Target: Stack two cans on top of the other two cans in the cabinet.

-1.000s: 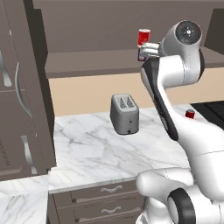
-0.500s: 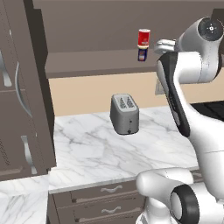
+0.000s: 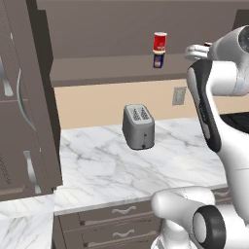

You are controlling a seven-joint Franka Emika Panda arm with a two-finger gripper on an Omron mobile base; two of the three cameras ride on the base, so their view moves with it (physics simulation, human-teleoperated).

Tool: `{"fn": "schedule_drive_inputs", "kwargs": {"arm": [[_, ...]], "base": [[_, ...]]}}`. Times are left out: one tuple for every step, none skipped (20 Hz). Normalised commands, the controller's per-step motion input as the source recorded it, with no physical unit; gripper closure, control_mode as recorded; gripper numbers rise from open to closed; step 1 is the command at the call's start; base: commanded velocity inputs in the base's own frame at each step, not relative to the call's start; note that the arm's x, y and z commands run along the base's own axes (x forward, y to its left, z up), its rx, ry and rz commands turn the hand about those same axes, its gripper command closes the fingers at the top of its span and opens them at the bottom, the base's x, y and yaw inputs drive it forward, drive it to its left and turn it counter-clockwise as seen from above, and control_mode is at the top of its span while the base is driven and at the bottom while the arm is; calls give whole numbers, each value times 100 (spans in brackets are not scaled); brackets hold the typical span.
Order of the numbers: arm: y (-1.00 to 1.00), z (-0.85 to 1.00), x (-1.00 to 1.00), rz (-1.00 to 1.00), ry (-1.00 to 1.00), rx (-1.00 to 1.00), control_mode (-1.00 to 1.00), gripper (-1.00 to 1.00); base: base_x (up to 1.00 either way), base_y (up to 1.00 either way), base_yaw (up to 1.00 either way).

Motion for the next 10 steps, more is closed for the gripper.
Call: {"fn": "schedule_drive_inputs", "kwargs": {"arm": [[-38,0,0,4,0,-4,-100,100],[-35,0,0,4,0,-5,-100,100],[-30,0,4,3,0,-5,-100,100],[-29,1,8,3,0,-5,-100,100],[-23,3,14,2,0,-4,-100,100],[-22,2,14,5,0,-5,-100,100],[-25,2,16,6,0,-6,-100,100],[-27,4,14,9,0,-10,-100,100],[-25,2,15,10,0,-12,-100,100],[-28,2,13,10,0,-12,-100,100]], "base": [[0,0,0],[0,0,0],[0,0,0],[0,0,0],[0,0,0],[0,0,0],[0,0,0],[0,0,0],[0,0,0],[0,0,0]]}}
